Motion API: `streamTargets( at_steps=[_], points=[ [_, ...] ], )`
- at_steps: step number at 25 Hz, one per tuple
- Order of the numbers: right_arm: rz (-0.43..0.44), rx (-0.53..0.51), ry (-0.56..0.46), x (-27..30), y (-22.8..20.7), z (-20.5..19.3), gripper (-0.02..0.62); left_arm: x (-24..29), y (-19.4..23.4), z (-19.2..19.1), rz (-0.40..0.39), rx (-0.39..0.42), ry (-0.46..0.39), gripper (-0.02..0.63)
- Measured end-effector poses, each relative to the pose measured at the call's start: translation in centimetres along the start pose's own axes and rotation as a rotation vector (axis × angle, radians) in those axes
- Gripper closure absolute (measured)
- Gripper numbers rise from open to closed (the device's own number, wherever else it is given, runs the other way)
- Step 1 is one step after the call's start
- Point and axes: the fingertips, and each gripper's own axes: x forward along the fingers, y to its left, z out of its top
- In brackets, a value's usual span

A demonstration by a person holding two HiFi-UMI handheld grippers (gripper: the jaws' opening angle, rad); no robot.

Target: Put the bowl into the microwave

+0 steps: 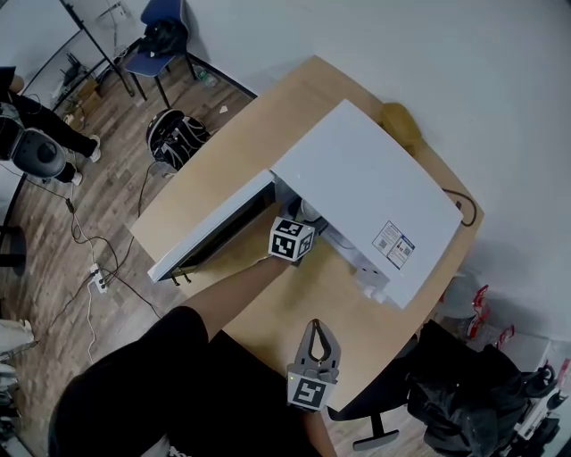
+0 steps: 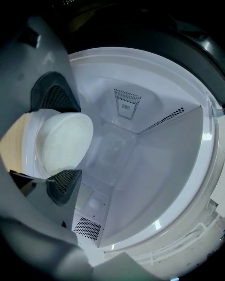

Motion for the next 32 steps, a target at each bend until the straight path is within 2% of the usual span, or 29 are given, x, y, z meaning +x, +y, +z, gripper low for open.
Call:
streamTargets(
  at_steps=[5,15,19,25,29,32],
  points=[
    [0.013,0.002,-0.017,0.2,0.7,1.1,0.535,-0.7,-0.6,-0.4,-0.023,0.082,0.051,0.23],
    [0.008,0.019,-0.021,-0.3,0.9,0.9,0.535,1.6,-1.8,0.0,0.015,0.15,0.041,0.23],
    [-0.008,0.059,-0.007,-0.4,0.2,0.4,0.535,2.3,-2.1,-0.4,0.001,0.174,0.058,0.23],
    [-0.04,0.107,0.008,-0.3,-0.9,0.4,0.535,0.2,-2.2,0.1,-0.039,0.133,-0.008,0.23],
    [-0.054,0.162,0.038,-0.2,-0.8,0.6,0.535,-1.3,-2.7,-0.8,-0.081,0.135,0.0,0.229],
    [-0.038,0.15,0.025,-0.1,0.1,0.6,0.535,-1.6,-3.0,-1.2,-0.085,0.15,0.011,0.229]
  ],
)
